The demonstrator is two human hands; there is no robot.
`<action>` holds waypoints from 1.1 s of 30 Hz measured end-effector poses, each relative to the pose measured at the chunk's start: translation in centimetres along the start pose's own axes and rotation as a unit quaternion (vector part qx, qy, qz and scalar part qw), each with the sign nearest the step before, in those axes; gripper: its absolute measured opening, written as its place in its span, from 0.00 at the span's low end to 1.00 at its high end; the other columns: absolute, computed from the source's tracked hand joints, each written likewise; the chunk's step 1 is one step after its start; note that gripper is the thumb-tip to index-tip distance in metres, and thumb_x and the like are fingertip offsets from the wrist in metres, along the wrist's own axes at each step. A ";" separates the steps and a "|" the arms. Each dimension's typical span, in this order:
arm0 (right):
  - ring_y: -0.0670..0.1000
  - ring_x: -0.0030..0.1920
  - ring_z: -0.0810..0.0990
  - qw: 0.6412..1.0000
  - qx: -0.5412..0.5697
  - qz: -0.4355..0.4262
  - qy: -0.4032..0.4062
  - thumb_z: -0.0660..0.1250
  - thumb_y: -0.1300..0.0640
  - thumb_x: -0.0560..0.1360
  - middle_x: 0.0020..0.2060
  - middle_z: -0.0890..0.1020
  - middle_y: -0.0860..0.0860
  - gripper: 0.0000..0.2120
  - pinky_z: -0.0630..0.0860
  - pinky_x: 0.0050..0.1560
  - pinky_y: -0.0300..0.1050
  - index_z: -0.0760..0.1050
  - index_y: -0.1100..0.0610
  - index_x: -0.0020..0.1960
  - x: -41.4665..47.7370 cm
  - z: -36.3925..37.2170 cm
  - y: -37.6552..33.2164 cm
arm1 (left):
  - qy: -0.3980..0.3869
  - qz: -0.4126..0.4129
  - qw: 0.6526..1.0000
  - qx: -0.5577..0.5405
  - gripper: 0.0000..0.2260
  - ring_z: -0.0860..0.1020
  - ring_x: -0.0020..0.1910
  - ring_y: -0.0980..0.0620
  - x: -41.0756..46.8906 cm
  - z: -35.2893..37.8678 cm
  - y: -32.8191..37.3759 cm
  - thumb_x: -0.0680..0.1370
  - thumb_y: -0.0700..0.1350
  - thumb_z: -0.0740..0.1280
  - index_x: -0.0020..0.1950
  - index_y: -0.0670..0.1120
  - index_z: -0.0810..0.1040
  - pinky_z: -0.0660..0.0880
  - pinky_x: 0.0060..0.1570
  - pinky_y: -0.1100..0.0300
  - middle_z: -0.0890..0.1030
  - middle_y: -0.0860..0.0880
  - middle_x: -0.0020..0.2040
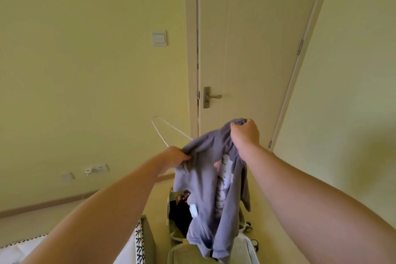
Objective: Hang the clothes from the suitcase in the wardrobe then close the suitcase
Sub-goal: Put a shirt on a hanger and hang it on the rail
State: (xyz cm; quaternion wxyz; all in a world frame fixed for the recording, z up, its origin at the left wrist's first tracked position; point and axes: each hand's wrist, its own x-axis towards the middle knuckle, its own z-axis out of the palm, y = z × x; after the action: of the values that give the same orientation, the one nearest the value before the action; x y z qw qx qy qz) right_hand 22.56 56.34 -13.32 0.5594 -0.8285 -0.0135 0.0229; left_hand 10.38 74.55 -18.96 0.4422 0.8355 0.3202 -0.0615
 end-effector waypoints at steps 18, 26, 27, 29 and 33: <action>0.57 0.45 0.80 0.952 -0.141 -0.018 -0.273 0.68 0.56 0.69 0.44 0.82 0.56 0.08 0.76 0.47 0.49 0.79 0.57 0.47 -2.6 1.7 0.6 | 0.016 0.050 0.990 -0.133 0.08 0.69 0.37 0.48 -2.1 -2.8 6.3 0.71 0.51 0.71 0.39 0.47 0.78 0.65 0.36 0.57 0.74 0.45 0.37; 0.56 0.44 0.83 0.977 0.087 0.031 -0.190 0.72 0.49 0.73 0.40 0.84 0.53 0.09 0.76 0.42 0.45 0.79 0.54 0.43 -2.5 2.5 0.6 | -0.047 0.023 0.985 -0.167 0.52 0.73 0.47 0.49 -1.1 -3.1 1.1 0.46 0.87 0.60 0.55 0.51 0.80 0.67 0.49 0.54 0.79 0.51 0.49; 0.56 0.44 0.83 0.976 0.110 0.048 -0.183 0.72 0.49 0.73 0.41 0.84 0.53 0.09 0.76 0.42 0.46 0.79 0.54 0.44 -2.4 2.4 0.5 | -0.067 0.020 0.987 -0.144 0.55 0.74 0.53 0.46 -1.6 -2.9 0.6 0.47 0.87 0.59 0.60 0.50 0.79 0.68 0.56 0.52 0.79 0.49 0.54; 0.55 0.45 0.83 0.972 0.142 0.074 -0.173 0.72 0.47 0.73 0.43 0.85 0.54 0.10 0.79 0.48 0.49 0.79 0.54 0.45 -2.1 2.1 0.5 | -0.125 0.023 0.985 -0.114 0.55 0.66 0.74 0.43 -2.1 -2.1 -0.1 0.56 0.83 0.64 0.74 0.50 0.72 0.58 0.75 0.45 0.75 0.49 0.71; 0.56 0.47 0.84 0.961 0.198 0.112 -0.157 0.72 0.45 0.74 0.44 0.85 0.54 0.12 0.80 0.56 0.54 0.78 0.53 0.46 -1.7 1.5 0.7 | -0.125 0.055 0.989 -0.056 0.22 0.74 0.68 0.52 -1.7 -0.4 -0.8 0.72 0.57 0.78 0.63 0.50 0.82 0.61 0.76 0.47 0.81 0.54 0.64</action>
State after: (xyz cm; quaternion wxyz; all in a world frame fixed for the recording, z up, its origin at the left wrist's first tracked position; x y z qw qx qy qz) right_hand 20.75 57.35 -14.50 0.6969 -0.6834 -0.0034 0.2172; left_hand 8.43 74.37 -18.64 0.5279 0.8114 0.2188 -0.1230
